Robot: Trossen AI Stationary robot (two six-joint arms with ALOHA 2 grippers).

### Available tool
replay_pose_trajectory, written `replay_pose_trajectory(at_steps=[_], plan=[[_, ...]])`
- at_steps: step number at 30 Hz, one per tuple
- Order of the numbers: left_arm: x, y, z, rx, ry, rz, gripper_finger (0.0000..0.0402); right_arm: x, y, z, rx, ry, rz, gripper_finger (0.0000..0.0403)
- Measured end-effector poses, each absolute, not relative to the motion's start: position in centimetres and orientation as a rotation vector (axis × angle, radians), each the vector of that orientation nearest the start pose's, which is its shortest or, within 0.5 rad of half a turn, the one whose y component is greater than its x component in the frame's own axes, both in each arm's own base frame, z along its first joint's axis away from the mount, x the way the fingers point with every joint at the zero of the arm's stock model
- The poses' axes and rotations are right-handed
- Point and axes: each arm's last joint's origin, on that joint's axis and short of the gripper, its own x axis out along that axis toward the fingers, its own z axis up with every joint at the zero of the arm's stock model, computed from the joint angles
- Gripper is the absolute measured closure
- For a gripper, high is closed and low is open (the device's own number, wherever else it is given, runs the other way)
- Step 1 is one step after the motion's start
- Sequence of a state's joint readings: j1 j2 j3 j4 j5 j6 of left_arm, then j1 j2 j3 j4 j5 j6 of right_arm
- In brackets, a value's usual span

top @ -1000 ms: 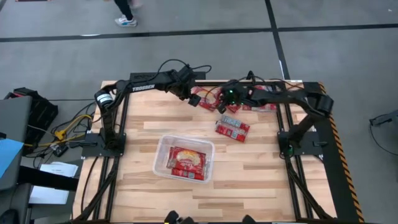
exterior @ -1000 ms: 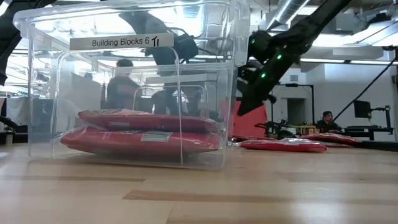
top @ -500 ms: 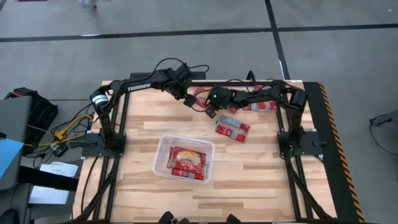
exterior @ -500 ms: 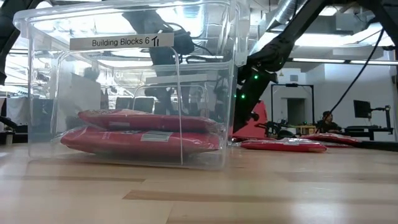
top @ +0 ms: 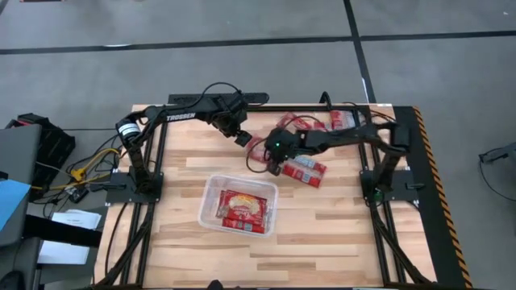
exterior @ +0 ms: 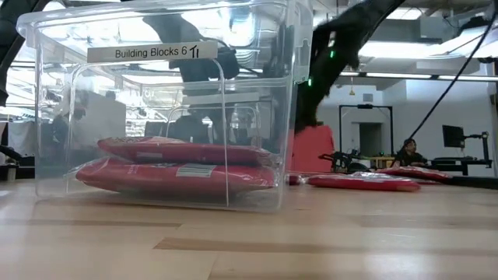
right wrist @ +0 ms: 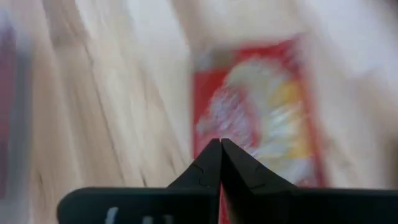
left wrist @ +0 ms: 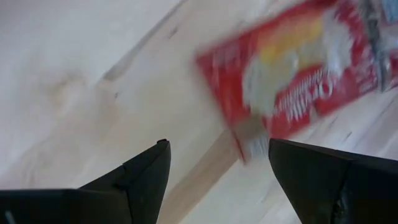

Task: Sort popcorn bags into baskets
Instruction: Put the red popcorn bag into the container

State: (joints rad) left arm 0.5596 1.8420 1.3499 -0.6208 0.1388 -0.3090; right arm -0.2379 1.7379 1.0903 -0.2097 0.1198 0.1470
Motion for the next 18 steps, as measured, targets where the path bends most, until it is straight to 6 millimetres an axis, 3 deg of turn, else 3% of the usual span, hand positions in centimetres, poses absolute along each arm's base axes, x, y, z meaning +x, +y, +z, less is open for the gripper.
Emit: replay_pose_trajectory(at_steps=[7,13,18], plan=[[33.4,19.4,20.9,-0.66,0.9,0.502,0.0143,32.8,-11.0,22.2,0.206,0.744,-0.555,0.0393],[33.0,17.7,17.9,-0.736,0.917,0.563,0.0143,32.3,-11.4,21.9,0.24,0.778,-0.583,0.0369],[32.5,16.7,15.3,-0.828,0.835,0.563,0.0143,32.0,-10.6,20.3,0.242,0.805,-0.569,0.0371]])
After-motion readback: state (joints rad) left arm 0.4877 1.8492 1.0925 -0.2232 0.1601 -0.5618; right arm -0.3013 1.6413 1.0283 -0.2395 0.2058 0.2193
